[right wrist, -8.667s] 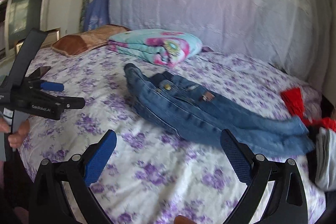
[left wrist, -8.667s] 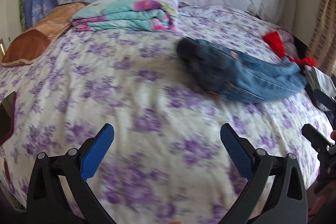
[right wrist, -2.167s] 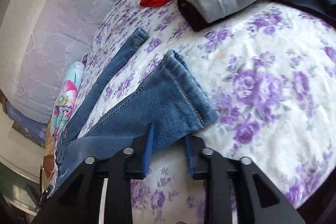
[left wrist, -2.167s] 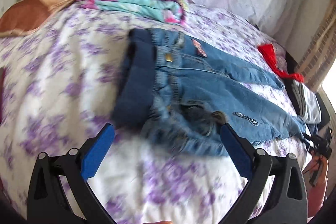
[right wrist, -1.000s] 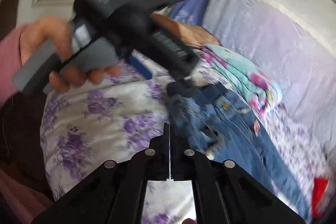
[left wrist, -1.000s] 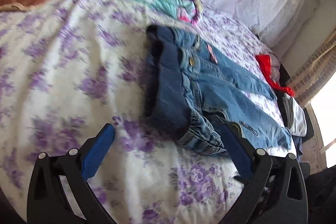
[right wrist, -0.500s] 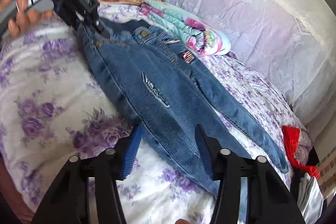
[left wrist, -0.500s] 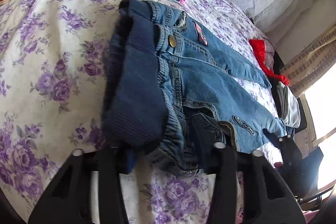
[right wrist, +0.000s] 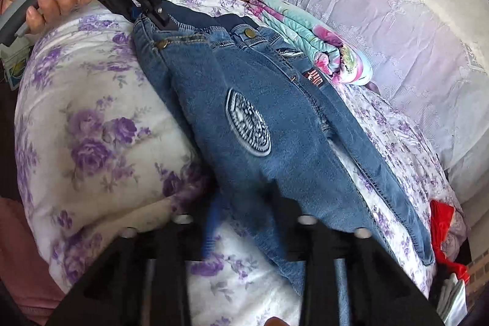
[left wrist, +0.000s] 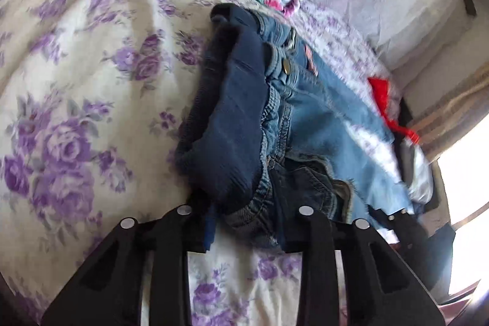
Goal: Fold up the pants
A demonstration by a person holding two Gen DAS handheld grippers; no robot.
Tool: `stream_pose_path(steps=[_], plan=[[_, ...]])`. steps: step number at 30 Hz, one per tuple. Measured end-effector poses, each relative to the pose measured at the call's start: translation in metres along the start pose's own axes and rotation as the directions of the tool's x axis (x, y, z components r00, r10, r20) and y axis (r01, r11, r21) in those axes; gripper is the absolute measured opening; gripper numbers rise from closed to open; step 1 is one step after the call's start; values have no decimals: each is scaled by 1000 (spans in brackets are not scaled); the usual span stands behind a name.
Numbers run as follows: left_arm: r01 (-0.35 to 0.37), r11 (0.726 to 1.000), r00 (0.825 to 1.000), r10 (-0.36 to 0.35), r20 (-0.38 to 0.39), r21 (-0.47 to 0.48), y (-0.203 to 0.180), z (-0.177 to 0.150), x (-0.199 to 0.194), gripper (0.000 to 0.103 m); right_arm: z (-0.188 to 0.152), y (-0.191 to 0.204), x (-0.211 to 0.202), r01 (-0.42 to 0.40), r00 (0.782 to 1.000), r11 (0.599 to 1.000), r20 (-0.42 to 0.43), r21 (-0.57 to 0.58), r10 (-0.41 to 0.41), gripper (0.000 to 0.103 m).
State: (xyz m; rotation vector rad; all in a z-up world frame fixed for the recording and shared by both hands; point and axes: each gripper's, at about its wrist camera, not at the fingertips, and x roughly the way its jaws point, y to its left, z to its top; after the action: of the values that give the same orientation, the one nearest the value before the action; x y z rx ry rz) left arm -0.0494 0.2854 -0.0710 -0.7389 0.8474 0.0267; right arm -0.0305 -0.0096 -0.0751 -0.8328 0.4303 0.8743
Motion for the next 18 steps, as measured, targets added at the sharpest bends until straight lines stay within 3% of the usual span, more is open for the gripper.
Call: stream_pose_path(steps=[1,2,3,4,7,9,11,13,14,16,18], plan=[[-5,1000,1000,5,9,-2,0,3,-9,40,1,-14,-10,-60,998,997,29,49,58,71],[-50,998,998,49,50,30,-4,7,-23,55,1,-28,-19,-101,993,990,68,95,95,93],[-120,990,988,112,102,72,-11,11,-35,64,1,-42,-29,-135,986,981,114,139,119,100],[-221,966,965,197,171,133,-22,17,-47,67,1,-59,-37,-178,977,968,153,179,151,99],[-327,911,930,263,259,250,-52,41,-61,81,3,-102,-34,-275,959,922,140,271,245,100],[-317,897,931,231,282,310,-69,60,-61,95,-1,-121,-28,-314,946,913,162,260,279,100],[-303,881,937,207,280,364,-83,78,-54,98,1,-131,-14,-345,938,911,40,225,345,100],[-269,864,955,182,235,426,-98,96,-41,98,8,-147,-8,-286,949,933,-70,219,307,99],[-229,854,970,159,184,468,-106,108,-29,98,14,-159,-7,-266,952,936,-91,230,293,99],[-177,836,984,142,106,519,-113,127,-11,98,28,-190,-8,-261,953,926,-80,271,292,100],[-76,823,993,112,-30,562,-119,147,14,98,44,-219,-2,-277,950,909,-55,312,308,100]])
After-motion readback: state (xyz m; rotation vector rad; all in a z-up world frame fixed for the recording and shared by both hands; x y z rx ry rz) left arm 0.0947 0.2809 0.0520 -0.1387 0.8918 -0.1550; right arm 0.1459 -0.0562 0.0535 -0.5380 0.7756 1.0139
